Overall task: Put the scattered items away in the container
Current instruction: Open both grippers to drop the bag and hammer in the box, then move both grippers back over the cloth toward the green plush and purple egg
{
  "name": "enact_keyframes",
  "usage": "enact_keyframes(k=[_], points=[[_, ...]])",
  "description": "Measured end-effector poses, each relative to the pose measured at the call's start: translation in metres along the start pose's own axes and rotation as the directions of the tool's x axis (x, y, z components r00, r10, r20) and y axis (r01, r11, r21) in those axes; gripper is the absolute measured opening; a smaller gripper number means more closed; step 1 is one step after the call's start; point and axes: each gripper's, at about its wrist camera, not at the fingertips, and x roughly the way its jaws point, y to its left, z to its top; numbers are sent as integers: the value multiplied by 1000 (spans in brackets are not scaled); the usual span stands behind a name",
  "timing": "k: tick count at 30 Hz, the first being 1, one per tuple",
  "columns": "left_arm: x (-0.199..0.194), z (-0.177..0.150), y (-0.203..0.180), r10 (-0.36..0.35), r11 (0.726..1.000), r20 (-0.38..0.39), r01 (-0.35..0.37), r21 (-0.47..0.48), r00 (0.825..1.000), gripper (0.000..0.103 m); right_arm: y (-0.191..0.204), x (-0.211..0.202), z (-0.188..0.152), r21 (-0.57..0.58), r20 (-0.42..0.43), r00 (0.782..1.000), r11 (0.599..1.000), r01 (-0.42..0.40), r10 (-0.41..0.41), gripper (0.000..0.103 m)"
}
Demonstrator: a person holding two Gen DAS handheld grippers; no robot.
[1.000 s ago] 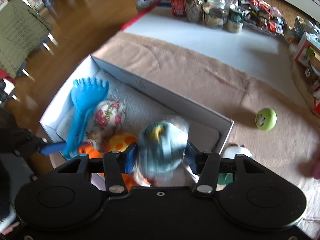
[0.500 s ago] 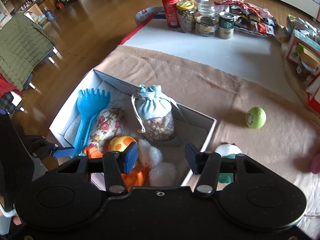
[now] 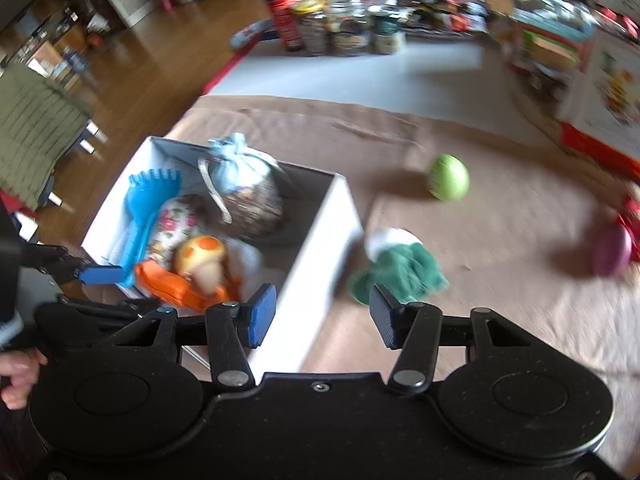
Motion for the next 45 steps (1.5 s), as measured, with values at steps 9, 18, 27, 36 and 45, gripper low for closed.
enact_keyframes(k=[9, 18, 27, 36, 45], points=[[-24, 17, -69, -101, 995, 61, 100, 23, 993, 56, -83, -9, -61, 158, -40, 996, 983, 90, -84, 53], [-29, 38, -168, -194, 981, 101, 191, 39, 976, 61, -156, -10, -122, 323, -102, 986, 934, 155, -129, 53], [16, 51, -222, -112, 992, 85, 116, -47, 990, 66, -202, -30, -132, 387, -71, 980, 900, 201, -188, 53], [54, 68, -213, -49, 997, 108, 55, -58, 993, 68, -212, -16, -125, 391, -68, 985, 904, 174, -160, 53], [94, 89, -202, -47, 992, 84, 57, -117, 995, 67, -215, 0, -125, 390, -90, 987, 907, 157, -132, 53]])
